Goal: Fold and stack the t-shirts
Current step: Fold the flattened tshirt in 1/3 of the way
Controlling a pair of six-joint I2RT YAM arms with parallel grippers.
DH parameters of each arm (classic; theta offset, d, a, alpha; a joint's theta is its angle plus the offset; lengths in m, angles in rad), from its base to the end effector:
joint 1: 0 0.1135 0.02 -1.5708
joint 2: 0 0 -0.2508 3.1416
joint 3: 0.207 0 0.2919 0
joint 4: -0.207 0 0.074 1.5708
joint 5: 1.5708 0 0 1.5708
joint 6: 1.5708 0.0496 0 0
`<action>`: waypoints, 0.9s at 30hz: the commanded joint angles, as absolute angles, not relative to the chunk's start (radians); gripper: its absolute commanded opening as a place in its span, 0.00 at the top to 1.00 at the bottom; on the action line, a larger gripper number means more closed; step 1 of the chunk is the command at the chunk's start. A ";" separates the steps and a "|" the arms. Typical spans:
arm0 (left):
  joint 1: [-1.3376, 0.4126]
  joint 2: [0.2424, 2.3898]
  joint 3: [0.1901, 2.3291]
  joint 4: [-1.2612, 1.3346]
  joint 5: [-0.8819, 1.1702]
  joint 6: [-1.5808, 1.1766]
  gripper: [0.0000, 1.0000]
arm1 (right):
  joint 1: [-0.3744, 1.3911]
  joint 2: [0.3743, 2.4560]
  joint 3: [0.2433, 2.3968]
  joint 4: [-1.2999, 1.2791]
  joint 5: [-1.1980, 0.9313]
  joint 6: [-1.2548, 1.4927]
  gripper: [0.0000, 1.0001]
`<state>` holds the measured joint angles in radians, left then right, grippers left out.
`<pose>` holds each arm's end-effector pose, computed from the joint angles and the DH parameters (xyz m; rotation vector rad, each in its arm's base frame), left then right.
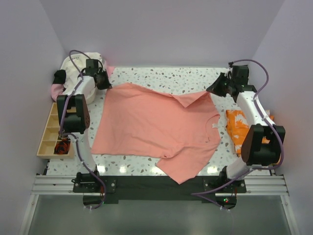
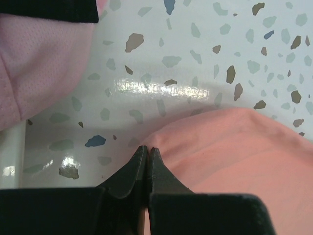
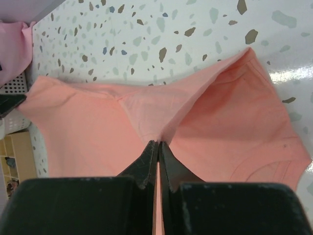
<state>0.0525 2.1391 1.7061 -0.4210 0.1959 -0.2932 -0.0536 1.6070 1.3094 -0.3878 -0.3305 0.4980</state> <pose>0.5198 0.0176 0.1670 -0.3299 2.4101 -0.3465 0.4137 -0.0061 0.2612 0.4468 2.2396 0.6082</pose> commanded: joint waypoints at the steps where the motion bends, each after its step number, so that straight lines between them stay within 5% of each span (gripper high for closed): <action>1: 0.064 2.201 1.749 -0.431 0.190 -0.311 1.00 | -0.057 1.523 1.283 -0.382 -0.396 0.532 1.00; 14: 0.064 2.172 1.688 -0.526 0.094 -0.305 0.97 | -0.055 1.312 1.123 -0.551 -0.383 0.528 1.00; 27: 0.063 2.051 1.605 -0.554 0.063 -0.304 0.60 | -0.055 1.193 0.957 -0.646 -0.328 0.528 1.00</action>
<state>0.0525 2.1471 1.6173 -0.5434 0.0875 -0.3038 -0.0536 1.2499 0.9726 -0.6117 -0.3496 0.5240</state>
